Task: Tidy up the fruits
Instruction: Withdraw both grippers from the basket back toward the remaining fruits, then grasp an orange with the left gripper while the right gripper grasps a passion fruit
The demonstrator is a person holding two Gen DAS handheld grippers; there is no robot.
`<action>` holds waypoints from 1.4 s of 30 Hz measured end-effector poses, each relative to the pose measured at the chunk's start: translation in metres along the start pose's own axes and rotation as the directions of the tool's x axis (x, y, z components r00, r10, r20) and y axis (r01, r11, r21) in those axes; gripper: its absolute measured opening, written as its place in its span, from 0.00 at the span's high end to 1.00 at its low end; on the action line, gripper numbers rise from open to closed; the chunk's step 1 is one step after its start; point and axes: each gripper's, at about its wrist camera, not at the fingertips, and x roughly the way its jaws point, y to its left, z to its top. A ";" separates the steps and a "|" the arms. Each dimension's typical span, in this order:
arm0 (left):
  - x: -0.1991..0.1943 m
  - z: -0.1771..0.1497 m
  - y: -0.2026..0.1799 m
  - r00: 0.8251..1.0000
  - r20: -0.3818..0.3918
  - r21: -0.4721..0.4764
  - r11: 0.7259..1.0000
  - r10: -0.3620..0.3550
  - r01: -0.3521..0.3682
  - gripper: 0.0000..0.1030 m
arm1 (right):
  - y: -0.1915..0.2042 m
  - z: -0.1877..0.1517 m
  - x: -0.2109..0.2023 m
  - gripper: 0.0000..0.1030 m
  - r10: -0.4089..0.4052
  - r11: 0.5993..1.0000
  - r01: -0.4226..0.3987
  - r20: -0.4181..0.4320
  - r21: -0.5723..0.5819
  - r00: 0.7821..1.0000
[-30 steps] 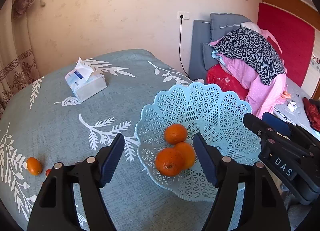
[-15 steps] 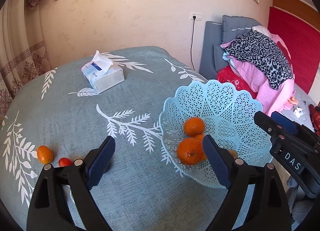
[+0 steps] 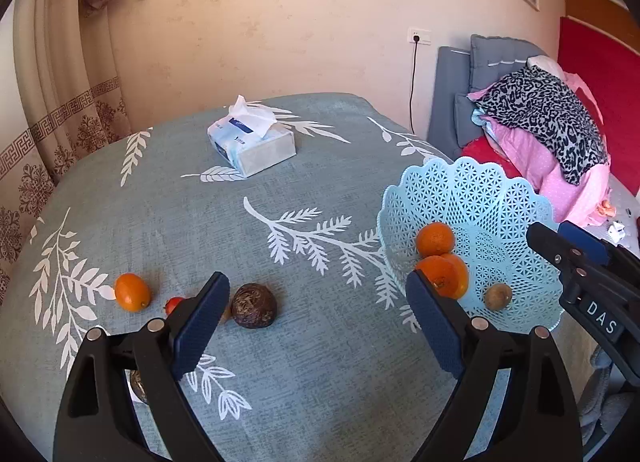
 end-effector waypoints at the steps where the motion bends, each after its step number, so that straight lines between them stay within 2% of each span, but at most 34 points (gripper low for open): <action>1: -0.001 -0.001 0.003 1.000 0.000 -0.004 1.000 0.004 -0.004 0.14 | 0.002 -0.001 0.000 0.50 0.004 1.000 -0.004 -0.003 -0.004 1.000; 8: -0.005 -0.013 0.024 0.999 -0.010 -0.037 0.999 0.039 -0.040 0.13 | 0.016 -0.006 0.002 0.50 0.039 0.999 -0.040 -0.020 -0.027 0.999; 18: -0.010 -0.031 0.076 0.993 -0.035 -0.128 0.985 0.112 -0.115 0.13 | 0.043 -0.018 0.002 0.49 0.193 0.980 -0.195 -0.057 -0.045 0.980; 26: -0.004 -0.041 0.130 0.978 -0.071 -0.211 0.955 0.198 -0.209 0.13 | 0.065 -0.026 0.001 0.49 0.253 0.962 -0.261 -0.087 -0.083 0.963; 33: 0.011 -0.043 0.165 0.959 -0.113 -0.242 0.928 0.262 -0.282 0.13 | 0.081 -0.033 -0.001 0.49 0.289 0.945 -0.301 -0.110 -0.127 0.951; 40: 0.034 -0.032 0.176 0.959 -0.137 -0.216 0.937 0.249 -0.274 0.14 | 0.091 -0.038 -0.001 0.49 0.294 0.938 -0.311 -0.128 -0.151 0.947; 42: 0.043 -0.030 0.176 0.960 -0.150 -0.202 0.944 0.235 -0.262 0.19 | 0.092 -0.039 -0.001 0.49 0.294 0.937 -0.313 -0.133 -0.153 0.946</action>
